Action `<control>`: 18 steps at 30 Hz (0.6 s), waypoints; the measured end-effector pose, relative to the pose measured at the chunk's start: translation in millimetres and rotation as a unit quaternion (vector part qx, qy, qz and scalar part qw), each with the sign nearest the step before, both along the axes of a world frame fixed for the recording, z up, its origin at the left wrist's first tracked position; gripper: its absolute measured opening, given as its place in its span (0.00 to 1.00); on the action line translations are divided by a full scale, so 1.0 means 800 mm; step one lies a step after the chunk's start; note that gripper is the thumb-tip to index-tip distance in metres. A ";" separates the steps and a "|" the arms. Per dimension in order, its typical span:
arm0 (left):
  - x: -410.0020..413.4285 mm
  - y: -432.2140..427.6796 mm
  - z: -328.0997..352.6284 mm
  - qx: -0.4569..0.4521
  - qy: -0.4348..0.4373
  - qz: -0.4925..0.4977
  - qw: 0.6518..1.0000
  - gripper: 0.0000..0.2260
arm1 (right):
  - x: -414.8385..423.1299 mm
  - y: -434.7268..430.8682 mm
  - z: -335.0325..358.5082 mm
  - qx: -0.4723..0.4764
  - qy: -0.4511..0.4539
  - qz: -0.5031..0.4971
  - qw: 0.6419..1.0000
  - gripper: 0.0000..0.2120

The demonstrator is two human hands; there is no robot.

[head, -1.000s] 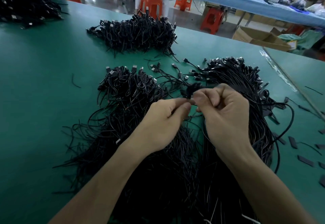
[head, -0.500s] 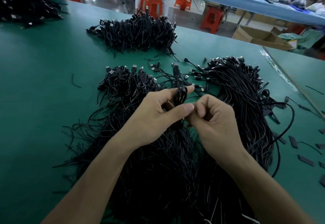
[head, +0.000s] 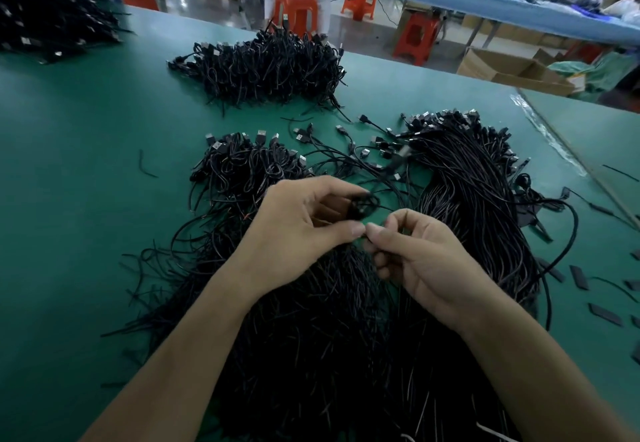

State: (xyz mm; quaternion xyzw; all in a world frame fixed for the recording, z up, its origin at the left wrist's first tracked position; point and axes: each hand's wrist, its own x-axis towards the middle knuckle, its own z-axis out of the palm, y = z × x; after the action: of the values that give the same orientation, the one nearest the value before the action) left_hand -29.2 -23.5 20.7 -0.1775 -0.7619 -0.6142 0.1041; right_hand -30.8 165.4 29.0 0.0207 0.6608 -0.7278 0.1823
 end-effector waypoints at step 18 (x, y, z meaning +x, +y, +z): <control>-0.093 -0.033 -0.032 -0.382 -0.046 0.331 0.862 0.15 | -0.077 0.030 -0.056 0.678 0.186 -0.020 0.711 0.17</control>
State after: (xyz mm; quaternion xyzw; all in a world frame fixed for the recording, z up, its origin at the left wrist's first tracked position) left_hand -103.4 -50.2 -5.0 0.0877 -0.9545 -0.2122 0.1904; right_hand -92.4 189.1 -16.0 0.0162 0.9967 -0.0772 -0.0214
